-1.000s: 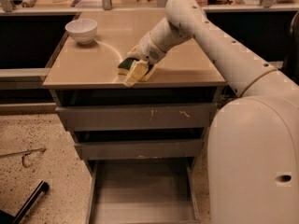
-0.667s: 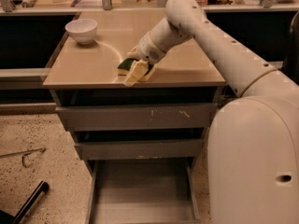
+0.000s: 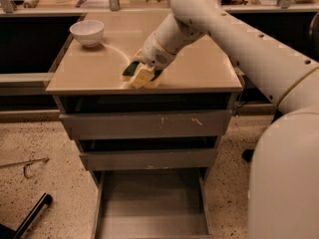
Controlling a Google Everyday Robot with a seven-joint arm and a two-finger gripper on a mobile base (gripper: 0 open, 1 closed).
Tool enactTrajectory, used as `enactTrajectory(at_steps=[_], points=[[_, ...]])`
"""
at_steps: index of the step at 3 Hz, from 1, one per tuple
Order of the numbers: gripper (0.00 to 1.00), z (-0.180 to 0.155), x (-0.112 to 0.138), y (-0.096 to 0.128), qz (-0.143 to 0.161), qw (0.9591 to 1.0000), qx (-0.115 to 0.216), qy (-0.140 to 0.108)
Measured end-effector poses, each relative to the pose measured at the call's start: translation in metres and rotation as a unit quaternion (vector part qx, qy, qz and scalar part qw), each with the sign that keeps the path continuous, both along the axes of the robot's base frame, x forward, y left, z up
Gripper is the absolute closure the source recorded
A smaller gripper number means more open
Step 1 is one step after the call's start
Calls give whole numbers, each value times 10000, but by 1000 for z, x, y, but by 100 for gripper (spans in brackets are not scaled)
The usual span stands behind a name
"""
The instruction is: Place sponge into bottom drawer
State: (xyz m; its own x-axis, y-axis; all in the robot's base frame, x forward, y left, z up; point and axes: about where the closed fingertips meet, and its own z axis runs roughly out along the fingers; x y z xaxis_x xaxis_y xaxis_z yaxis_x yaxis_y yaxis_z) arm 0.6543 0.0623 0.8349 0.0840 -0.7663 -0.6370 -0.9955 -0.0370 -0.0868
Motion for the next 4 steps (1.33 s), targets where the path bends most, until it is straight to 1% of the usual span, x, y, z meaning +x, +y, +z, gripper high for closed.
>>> enactTrajectory(at_steps=[1, 2, 3, 4], points=[[100, 26, -38, -2, -32, 9997, -230, -110], [100, 26, -38, -2, -32, 9997, -230, -110], [100, 5, -50, -5, 16, 9999, -128, 115], [100, -32, -69, -13, 122, 9987, 26, 493]])
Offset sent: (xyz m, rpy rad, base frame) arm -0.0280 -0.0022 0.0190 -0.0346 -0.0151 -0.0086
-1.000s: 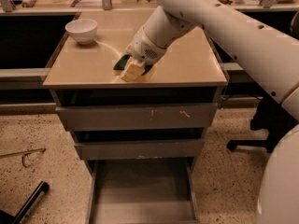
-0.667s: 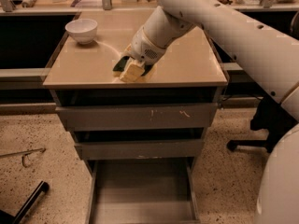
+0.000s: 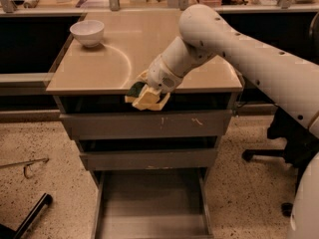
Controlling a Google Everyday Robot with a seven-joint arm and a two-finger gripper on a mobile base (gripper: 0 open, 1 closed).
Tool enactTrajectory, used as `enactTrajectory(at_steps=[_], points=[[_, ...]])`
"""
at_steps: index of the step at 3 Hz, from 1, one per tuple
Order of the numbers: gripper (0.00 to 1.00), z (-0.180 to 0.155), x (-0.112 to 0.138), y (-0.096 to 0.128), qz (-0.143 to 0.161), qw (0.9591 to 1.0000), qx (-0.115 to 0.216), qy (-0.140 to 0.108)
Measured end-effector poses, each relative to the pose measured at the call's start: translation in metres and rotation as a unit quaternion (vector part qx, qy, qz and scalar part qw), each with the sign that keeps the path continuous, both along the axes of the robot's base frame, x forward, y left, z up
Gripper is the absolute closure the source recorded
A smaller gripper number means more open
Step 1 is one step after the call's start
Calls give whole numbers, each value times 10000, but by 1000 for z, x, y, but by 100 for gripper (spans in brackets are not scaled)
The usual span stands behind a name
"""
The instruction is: Place sponge into bottom drawer
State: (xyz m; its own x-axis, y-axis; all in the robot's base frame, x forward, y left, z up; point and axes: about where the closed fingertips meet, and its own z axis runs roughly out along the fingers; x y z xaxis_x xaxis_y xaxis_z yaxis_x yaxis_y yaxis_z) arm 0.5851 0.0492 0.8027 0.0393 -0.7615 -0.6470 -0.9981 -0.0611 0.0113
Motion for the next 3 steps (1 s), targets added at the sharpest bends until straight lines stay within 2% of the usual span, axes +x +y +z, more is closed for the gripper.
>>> enactTrajectory(at_steps=[1, 2, 3], points=[[100, 0, 0, 0, 0, 10000, 0, 0], [100, 7, -22, -7, -117, 9999, -74, -27], [100, 19, -69, -20, -467, 9987, -183, -87]])
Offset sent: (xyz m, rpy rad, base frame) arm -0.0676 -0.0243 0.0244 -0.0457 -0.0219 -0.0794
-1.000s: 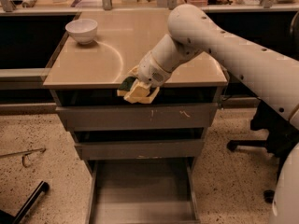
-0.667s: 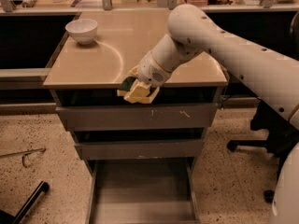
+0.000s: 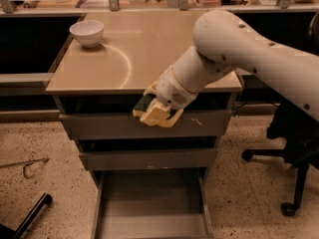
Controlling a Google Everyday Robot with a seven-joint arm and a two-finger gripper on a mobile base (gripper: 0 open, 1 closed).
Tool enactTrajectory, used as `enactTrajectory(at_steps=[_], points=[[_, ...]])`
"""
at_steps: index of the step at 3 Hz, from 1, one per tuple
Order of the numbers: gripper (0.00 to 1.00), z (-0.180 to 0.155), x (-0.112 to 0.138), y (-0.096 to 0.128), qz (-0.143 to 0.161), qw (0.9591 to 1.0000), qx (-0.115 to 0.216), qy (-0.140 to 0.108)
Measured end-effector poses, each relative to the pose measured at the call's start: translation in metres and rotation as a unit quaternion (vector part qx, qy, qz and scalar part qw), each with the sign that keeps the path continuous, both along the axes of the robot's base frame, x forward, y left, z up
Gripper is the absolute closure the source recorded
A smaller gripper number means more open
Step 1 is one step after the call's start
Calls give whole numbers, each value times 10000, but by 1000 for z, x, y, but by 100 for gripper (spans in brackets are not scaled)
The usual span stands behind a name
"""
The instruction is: Place sponge into bottom drawer
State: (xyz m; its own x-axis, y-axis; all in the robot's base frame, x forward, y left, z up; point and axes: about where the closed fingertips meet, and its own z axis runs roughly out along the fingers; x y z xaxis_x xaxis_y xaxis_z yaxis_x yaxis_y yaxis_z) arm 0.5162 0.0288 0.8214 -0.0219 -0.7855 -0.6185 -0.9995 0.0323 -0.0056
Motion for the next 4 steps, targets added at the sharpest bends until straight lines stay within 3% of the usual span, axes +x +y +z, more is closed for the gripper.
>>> enactTrajectory(at_steps=[1, 2, 3, 4], points=[[100, -17, -33, -6, -94, 9999, 37, -45], [100, -57, -36, -5, 221, 9997, 97, 10], [100, -57, -36, -5, 221, 9997, 98, 10], [100, -98, -39, -5, 233, 9986, 464, 142]])
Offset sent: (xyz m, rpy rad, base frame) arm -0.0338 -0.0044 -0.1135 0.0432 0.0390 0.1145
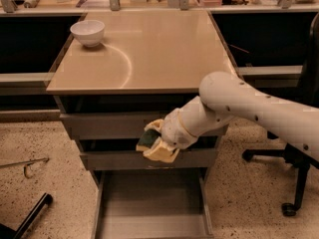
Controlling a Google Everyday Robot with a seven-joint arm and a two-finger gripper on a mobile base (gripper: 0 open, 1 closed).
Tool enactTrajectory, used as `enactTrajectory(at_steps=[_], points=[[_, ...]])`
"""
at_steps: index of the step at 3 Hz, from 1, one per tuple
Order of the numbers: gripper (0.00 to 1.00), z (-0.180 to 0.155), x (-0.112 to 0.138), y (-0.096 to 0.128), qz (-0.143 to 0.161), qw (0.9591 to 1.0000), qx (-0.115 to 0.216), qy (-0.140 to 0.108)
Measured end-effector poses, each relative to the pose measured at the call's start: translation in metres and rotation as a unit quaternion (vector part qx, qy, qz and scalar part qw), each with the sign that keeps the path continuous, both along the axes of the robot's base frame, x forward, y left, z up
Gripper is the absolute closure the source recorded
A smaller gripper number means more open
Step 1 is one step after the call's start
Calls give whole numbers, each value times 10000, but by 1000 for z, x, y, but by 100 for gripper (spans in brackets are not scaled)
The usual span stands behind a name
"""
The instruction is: Place sponge into bottom drawer
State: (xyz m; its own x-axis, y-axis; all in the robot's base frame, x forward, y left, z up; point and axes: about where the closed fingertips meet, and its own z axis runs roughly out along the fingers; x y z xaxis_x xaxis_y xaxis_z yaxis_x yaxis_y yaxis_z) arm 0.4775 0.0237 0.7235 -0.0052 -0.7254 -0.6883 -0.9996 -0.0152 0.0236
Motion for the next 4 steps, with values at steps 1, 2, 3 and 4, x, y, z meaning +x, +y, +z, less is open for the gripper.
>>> enactTrajectory(at_steps=[1, 2, 3, 4], points=[[100, -66, -10, -4, -26, 9985, 503, 193], [100, -110, -23, -2, -17, 9976, 628, 301], [100, -110, -23, -2, -17, 9976, 628, 301], [100, -129, -20, 5, 30, 9968, 710, 371]])
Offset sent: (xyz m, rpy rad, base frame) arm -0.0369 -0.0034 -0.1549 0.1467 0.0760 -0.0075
